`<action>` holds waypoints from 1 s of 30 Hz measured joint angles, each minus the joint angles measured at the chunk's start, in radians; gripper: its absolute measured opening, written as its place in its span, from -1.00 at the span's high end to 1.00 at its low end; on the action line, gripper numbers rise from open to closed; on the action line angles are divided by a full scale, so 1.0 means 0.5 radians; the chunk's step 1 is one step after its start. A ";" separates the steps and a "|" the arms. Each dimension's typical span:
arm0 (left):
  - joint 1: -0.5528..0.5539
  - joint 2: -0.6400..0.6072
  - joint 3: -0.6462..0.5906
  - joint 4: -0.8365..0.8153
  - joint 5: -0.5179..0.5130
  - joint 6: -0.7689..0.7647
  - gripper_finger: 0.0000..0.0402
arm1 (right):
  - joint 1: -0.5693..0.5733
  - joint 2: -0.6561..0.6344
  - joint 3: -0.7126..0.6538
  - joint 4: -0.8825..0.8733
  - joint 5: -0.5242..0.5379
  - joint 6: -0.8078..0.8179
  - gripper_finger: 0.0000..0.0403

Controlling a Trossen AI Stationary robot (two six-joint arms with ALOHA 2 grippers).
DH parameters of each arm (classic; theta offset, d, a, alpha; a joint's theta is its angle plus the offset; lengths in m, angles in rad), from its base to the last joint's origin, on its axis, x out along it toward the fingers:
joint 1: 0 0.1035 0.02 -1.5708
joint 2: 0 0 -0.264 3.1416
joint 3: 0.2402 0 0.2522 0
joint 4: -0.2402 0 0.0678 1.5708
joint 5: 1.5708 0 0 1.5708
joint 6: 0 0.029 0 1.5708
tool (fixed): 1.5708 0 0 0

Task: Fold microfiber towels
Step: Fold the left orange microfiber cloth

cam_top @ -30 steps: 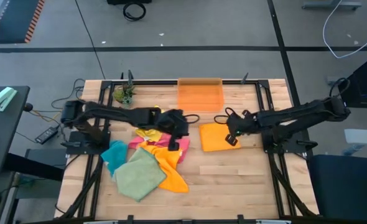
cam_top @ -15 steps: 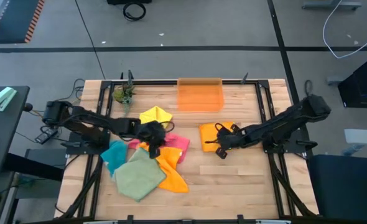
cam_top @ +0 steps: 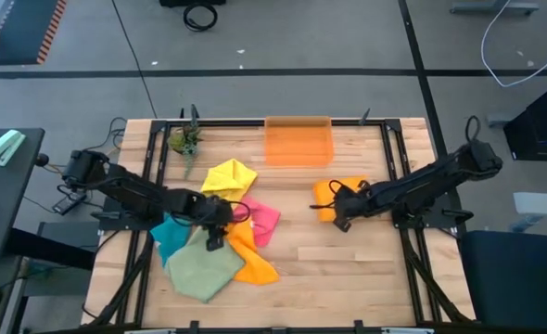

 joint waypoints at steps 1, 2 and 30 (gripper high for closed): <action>-0.025 -0.023 -0.006 -0.033 -0.046 -0.009 0.31 | -0.021 -0.041 0.000 -0.078 -0.009 0.003 1.00; -0.046 -0.045 -0.008 -0.056 -0.082 -0.010 0.33 | -0.041 -0.085 0.000 -0.146 -0.007 0.002 1.00; -0.578 -0.589 -0.005 0.257 -0.413 -0.077 0.46 | 0.306 0.717 0.479 2.146 0.211 -0.471 0.78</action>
